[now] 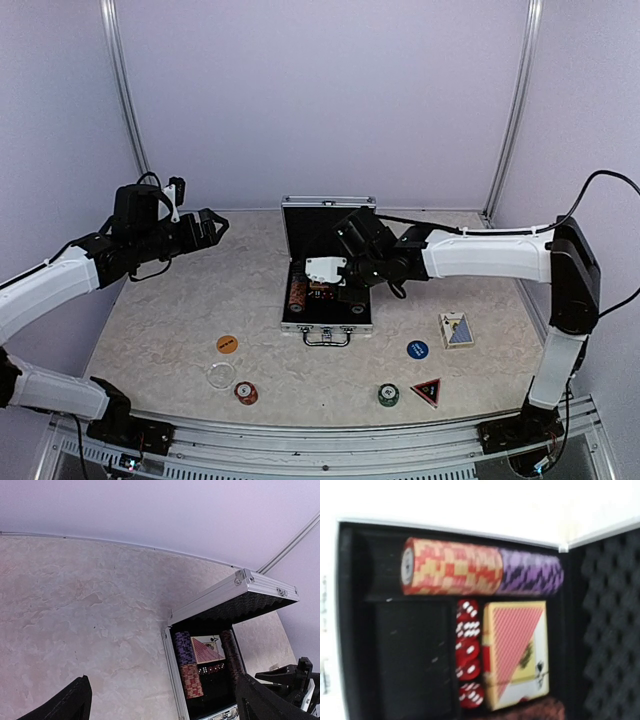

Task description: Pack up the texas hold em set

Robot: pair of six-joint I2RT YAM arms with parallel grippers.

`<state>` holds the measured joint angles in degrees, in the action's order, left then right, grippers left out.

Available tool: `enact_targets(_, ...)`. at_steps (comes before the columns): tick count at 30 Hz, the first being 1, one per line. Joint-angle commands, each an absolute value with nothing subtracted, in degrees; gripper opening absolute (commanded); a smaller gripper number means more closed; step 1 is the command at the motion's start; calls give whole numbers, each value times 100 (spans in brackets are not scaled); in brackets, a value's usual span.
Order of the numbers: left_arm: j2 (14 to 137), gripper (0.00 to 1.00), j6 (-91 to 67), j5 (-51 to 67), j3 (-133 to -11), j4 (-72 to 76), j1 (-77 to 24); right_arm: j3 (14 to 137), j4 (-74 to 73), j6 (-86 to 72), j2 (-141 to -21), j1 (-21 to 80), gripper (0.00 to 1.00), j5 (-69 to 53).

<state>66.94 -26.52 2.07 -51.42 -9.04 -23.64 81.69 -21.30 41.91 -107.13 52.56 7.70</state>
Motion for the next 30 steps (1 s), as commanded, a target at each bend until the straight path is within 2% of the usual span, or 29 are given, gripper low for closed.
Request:
enact_targets(1,6557,99,-2576,307,-5133,-888,-2315,7719,-2075,2983,-9978,5308,23,804)
enact_targets(4,6557,99,-2566,338,-5137,-886,-2312,7443,-2065,2517,-9633,5309,28,920)
enact_targets(9,6550,99,-2583,380,-5141,-887,-2307,7101,-1975,1600,-9073,5272,46,1070)
enact_targets(15,6467,99,-2580,427,-5140,-892,-2308,6750,-2081,543,-8673,5048,62,1183)
enact_targets(23,6367,99,-2544,436,-5122,-966,-2308,6329,-2439,-1067,-8059,4356,71,954)
enact_targets(25,6330,99,-2586,491,-5084,-945,-2306,6048,-2413,-1561,-7805,4183,83,926)
enact_targets(28,6289,99,-2648,613,-4989,-878,-2319,5539,-2337,-2272,-7450,3876,93,733)
enact_targets(30,6253,99,-2662,643,-4935,-833,-2344,5205,-2333,-2693,-7297,3749,96,677)
